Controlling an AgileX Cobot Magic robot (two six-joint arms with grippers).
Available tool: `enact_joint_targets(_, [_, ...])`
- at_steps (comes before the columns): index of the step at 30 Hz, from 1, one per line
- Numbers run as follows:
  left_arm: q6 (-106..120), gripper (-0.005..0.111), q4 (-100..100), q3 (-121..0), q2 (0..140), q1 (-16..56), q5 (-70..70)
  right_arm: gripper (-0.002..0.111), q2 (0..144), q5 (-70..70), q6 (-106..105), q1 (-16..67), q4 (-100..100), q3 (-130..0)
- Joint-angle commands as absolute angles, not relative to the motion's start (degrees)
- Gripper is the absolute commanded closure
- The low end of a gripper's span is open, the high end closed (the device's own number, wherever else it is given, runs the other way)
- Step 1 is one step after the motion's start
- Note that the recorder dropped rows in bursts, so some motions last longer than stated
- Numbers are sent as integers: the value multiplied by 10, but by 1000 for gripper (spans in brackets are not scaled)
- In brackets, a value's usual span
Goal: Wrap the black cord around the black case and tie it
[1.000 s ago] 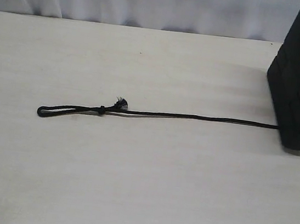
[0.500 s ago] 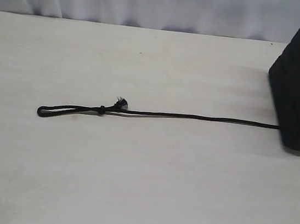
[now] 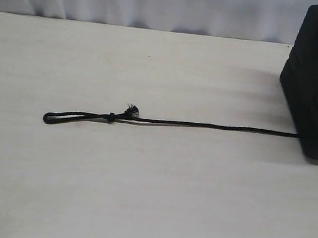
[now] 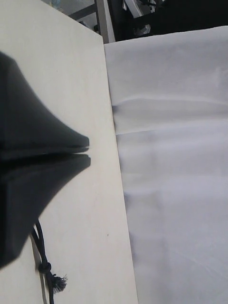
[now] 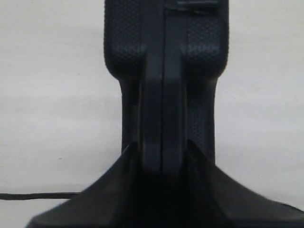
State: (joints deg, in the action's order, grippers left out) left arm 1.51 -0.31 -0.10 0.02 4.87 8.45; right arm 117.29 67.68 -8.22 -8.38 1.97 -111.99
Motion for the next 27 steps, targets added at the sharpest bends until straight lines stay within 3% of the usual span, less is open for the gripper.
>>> enact_joint_targets(1, [13,107,-7,0,0,53,83,104,1155,697,-117,-78,93,-1113])
enact_joint_targets(14, [13,107,-7,0,0,53,83,104,1111,689,-132,-52,172,-1113])
enact_joint_targets(27, [13,107,-7,0,0,53,83,104,1102,656,-90,50,136,-1095])
